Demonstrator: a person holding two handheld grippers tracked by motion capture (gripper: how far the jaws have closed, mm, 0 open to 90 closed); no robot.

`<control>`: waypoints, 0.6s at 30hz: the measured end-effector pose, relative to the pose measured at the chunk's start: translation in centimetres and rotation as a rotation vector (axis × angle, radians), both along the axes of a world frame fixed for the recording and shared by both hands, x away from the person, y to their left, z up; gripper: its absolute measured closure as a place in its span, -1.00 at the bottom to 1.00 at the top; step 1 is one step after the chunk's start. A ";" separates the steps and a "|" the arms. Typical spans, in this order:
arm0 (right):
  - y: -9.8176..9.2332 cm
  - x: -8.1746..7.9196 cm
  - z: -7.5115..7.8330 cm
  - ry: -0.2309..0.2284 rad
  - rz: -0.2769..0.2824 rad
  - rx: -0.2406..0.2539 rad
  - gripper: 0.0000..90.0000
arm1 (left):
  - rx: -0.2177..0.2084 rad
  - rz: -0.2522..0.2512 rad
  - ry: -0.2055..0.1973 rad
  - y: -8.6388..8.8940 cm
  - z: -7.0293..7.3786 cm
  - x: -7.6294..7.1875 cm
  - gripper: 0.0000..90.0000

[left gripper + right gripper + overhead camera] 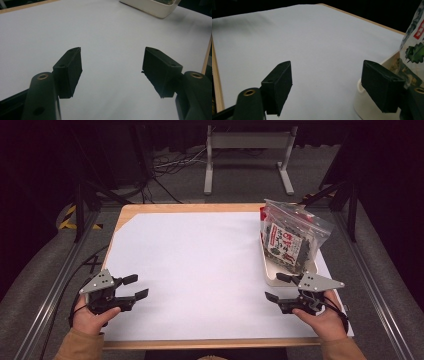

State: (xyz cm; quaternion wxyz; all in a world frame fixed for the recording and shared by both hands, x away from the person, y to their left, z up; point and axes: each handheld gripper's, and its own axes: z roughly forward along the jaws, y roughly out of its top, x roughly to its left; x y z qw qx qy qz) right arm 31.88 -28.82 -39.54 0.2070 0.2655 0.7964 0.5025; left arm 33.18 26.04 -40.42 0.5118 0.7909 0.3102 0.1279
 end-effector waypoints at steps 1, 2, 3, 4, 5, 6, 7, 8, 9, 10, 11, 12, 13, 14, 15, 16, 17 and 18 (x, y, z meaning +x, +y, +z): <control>0.0 0.0 0.0 0.000 0.000 0.000 -0.44 | 0.000 0.000 0.000 0.0 0.0 0.0 -0.28; 0.1 0.0 -0.2 0.001 -0.002 -0.001 -0.45 | 0.004 -0.002 -0.004 0.1 -0.1 0.1 -0.28; 0.3 0.1 -0.6 0.001 -0.002 -0.002 -0.46 | 0.005 -0.001 -0.004 0.1 -0.1 0.1 -0.28; 0.5 0.2 -1.0 0.007 -0.003 -0.001 -0.46 | -0.001 0.000 0.003 0.0 -0.2 0.1 -0.28; 0.5 0.2 -1.0 0.007 -0.003 -0.001 -0.46 | -0.001 0.000 0.003 0.0 -0.2 0.1 -0.28; 0.7 0.3 -1.6 0.018 -0.006 -0.005 -0.46 | 0.002 -0.002 0.003 0.0 -0.3 0.2 -0.28; 0.7 0.4 -1.9 0.022 -0.006 -0.010 -0.46 | 0.007 -0.004 0.004 -0.1 -0.4 0.2 -0.28; 0.8 0.5 -2.1 0.027 -0.007 -0.014 -0.46 | 0.006 -0.004 0.005 -0.1 -0.4 0.2 -0.28; 0.9 0.6 -2.3 0.038 -0.008 -0.017 -0.47 | 0.006 -0.004 0.005 -0.1 -0.4 0.2 -0.28; 0.9 0.6 -2.5 0.046 -0.006 -0.021 -0.47 | 0.009 -0.008 0.001 -0.1 -0.5 0.3 -0.28; 1.0 0.7 -2.7 0.051 -0.006 -0.028 -0.47 | 0.010 -0.005 0.008 -0.2 -0.5 0.3 -0.28; 1.0 0.7 -2.8 0.051 -0.008 -0.035 -0.47 | 0.013 -0.005 0.008 -0.2 -0.6 0.3 -0.28; 1.0 0.7 -2.8 0.051 -0.008 -0.035 -0.47 | 0.013 -0.005 0.008 -0.2 -0.6 0.3 -0.28; 1.0 0.7 -2.9 0.054 -0.009 -0.036 -0.47 | 0.025 -0.005 0.011 -0.3 -0.7 0.4 -0.28; 1.0 0.7 -3.0 0.056 -0.010 -0.037 -0.47 | 0.025 -0.005 0.011 -0.3 -0.7 0.4 -0.28; 1.0 0.7 -3.0 0.056 -0.010 -0.037 -0.47 | 0.034 0.000 0.010 -0.3 -0.8 0.4 -0.28; 1.0 0.8 -3.0 0.055 -0.013 -0.046 -0.47 | 0.040 0.004 0.013 -0.4 -0.8 0.4 -0.28; 1.0 0.8 -3.1 0.057 -0.013 -0.047 -0.47 | 0.042 0.004 0.014 -0.4 -0.9 0.5 -0.28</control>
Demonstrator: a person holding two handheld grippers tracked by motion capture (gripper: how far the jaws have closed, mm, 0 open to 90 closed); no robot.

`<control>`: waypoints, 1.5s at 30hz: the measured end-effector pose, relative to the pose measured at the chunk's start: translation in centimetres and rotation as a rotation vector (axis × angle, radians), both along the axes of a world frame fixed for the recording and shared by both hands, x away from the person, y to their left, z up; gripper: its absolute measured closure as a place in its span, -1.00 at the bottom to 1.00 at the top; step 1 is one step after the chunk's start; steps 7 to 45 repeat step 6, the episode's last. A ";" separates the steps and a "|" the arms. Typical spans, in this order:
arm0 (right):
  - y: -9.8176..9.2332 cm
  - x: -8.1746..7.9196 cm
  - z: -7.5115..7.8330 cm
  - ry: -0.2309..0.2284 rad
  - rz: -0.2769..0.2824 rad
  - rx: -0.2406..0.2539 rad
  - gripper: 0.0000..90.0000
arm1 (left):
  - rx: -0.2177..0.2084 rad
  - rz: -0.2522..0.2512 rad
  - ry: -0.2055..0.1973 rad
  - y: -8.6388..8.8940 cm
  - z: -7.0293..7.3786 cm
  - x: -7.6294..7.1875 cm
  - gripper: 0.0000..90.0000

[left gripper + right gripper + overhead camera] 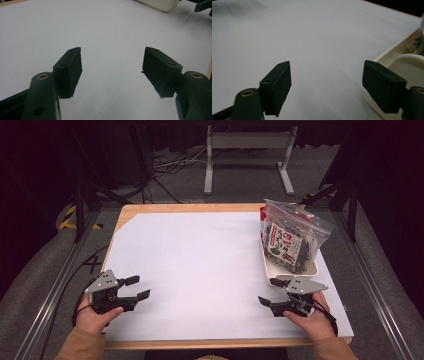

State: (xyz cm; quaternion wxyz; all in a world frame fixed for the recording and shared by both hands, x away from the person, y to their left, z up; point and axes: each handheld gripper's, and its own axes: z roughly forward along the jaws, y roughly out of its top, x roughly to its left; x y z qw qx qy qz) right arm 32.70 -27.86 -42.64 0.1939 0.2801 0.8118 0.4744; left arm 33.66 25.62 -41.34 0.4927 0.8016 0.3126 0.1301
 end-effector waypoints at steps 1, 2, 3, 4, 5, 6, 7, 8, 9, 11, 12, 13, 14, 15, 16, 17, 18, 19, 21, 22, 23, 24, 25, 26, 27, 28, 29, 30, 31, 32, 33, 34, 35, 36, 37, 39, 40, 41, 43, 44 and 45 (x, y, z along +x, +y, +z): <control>0.0 0.0 0.0 0.004 0.000 0.001 -0.45 | 0.007 0.001 0.006 0.0 0.0 0.0 -0.28; -0.1 0.1 0.0 0.009 0.009 -0.012 -0.40 | 0.004 0.006 0.011 -0.1 -0.1 0.0 -0.28; -0.1 0.1 0.0 0.004 0.009 -0.028 -0.39 | 0.006 0.007 0.012 -0.1 -0.1 0.1 -0.29; -0.1 0.1 0.0 0.004 0.007 -0.032 -0.39 | 0.012 0.011 0.011 -0.1 -0.2 0.1 -0.30; -0.1 0.1 0.0 0.010 0.008 -0.027 -0.38 | 0.017 0.012 0.015 -0.1 -0.2 0.1 -0.30; -0.1 0.1 0.0 0.010 0.008 -0.027 -0.38 | 0.017 0.012 0.015 -0.1 -0.2 0.1 -0.30; -0.1 0.1 0.0 0.010 0.008 -0.027 -0.38 | 0.017 0.012 0.015 -0.1 -0.2 0.1 -0.30; -0.1 0.1 0.0 0.010 0.008 -0.027 -0.38 | 0.017 0.012 0.015 -0.1 -0.2 0.1 -0.30; -0.1 0.1 0.0 0.010 0.008 -0.027 -0.38 | 0.017 0.012 0.015 -0.1 -0.2 0.1 -0.30; -0.1 0.1 0.0 0.010 0.008 -0.027 -0.38 | 0.017 0.012 0.015 -0.1 -0.2 0.1 -0.30; -0.1 0.1 0.0 0.010 0.008 -0.027 -0.38 | 0.017 0.012 0.015 -0.1 -0.2 0.1 -0.30; -0.1 0.1 0.0 0.010 0.008 -0.027 -0.38 | 0.017 0.012 0.015 -0.1 -0.2 0.1 -0.30; -0.1 0.1 0.0 0.010 0.008 -0.027 -0.38 | 0.017 0.012 0.015 -0.1 -0.2 0.1 -0.30; -0.1 0.1 0.0 0.010 0.008 -0.027 -0.38 | 0.017 0.012 0.015 -0.1 -0.2 0.1 -0.30; -0.1 0.1 0.0 0.010 0.008 -0.027 -0.38 | 0.017 0.012 0.015 -0.1 -0.2 0.1 -0.30; -0.1 0.1 0.0 0.010 0.008 -0.027 -0.38 | 0.017 0.012 0.015 -0.1 -0.2 0.1 -0.30; -0.1 0.1 0.0 0.010 0.008 -0.027 -0.38 | 0.017 0.012 0.015 -0.1 -0.2 0.1 -0.30; -0.1 0.1 0.0 0.010 0.008 -0.027 -0.38 | 0.017 0.012 0.015 -0.1 -0.2 0.1 -0.30; -0.1 0.1 0.0 0.010 0.008 -0.027 -0.38 | 0.017 0.012 0.015 -0.1 -0.2 0.1 -0.30; -0.1 0.1 0.0 0.010 0.008 -0.027 -0.38 | 0.017 0.012 0.015 -0.1 -0.2 0.1 -0.30; -0.1 0.1 0.0 0.010 0.008 -0.027 -0.38 | 0.017 0.012 0.015 -0.1 -0.2 0.1 -0.30; -0.1 0.1 0.0 0.010 0.008 -0.027 -0.38 | 0.017 0.012 0.015 -0.1 -0.2 0.1 -0.30; -0.1 0.1 0.0 0.010 0.008 -0.027 -0.38 | 0.017 0.012 0.015 -0.1 -0.2 0.1 -0.30; -0.1 0.1 0.0 0.010 0.008 -0.027 -0.38 | 0.017 0.012 0.015 -0.1 -0.2 0.1 -0.30; -0.1 0.1 0.0 0.010 0.008 -0.027 -0.38 | 0.017 0.012 0.015 -0.1 -0.2 0.1 -0.30; -0.1 0.1 0.0 0.010 0.008 -0.027 -0.38 | 0.017 0.012 0.015 -0.1 -0.2 0.1 -0.30; -0.1 0.1 0.0 0.010 0.008 -0.027 -0.38 | 0.017 0.012 0.015 -0.1 -0.2 0.1 -0.30; -0.1 0.1 0.0 0.010 0.008 -0.027 -0.38 | 0.017 0.012 0.015 -0.1 -0.2 0.1 -0.30; -0.1 0.1 0.0 0.010 0.008 -0.027 -0.38 | 0.017 0.012 0.015 -0.1 -0.2 0.1 -0.30; -0.1 0.1 0.0 0.010 0.008 -0.027 -0.38 | 0.017 0.012 0.015 -0.1 -0.2 0.1 -0.30; -0.1 0.1 0.0 0.010 0.008 -0.027 -0.38 | 0.017 0.012 0.015 -0.1 -0.2 0.1 -0.30; -0.1 0.1 0.0 0.010 0.008 -0.027 -0.38 | 0.017 0.012 0.015 -0.1 -0.2 0.1 -0.30; -0.1 0.1 0.0 0.010 0.008 -0.027 -0.38 | 0.017 0.012 0.015 -0.1 -0.2 0.1 -0.30; -0.1 0.1 0.0 0.010 0.008 -0.027 -0.38 | 0.017 0.012 0.015 -0.1 -0.2 0.1 -0.30; -0.1 0.1 0.0 0.010 0.008 -0.027 -0.38 | 0.017 0.012 0.015 -0.1 -0.2 0.1 -0.30; -0.1 0.1 0.0 0.010 0.008 -0.027 -0.38 | 0.017 0.012 0.015 -0.1 -0.2 0.1 -0.30; -0.1 0.1 0.0 0.010 0.008 -0.027 -0.38 | 0.017 0.012 0.015 -0.1 -0.2 0.1 -0.30; -0.1 0.1 0.0 0.010 0.008 -0.027 -0.38 | 0.017 0.012 0.015 -0.1 -0.2 0.1 -0.30; -0.1 0.1 0.0 0.010 0.008 -0.027 -0.38 | 0.017 0.012 0.015 -0.1 -0.2 0.1 -0.30; -0.1 0.1 0.0 0.010 0.008 -0.027 -0.38 | 0.017 0.012 0.015 -0.1 -0.2 0.1 -0.30; -0.1 0.1 0.0 0.010 0.008 -0.027 -0.38 | 0.017 0.012 0.015 -0.1 -0.2 0.1 -0.30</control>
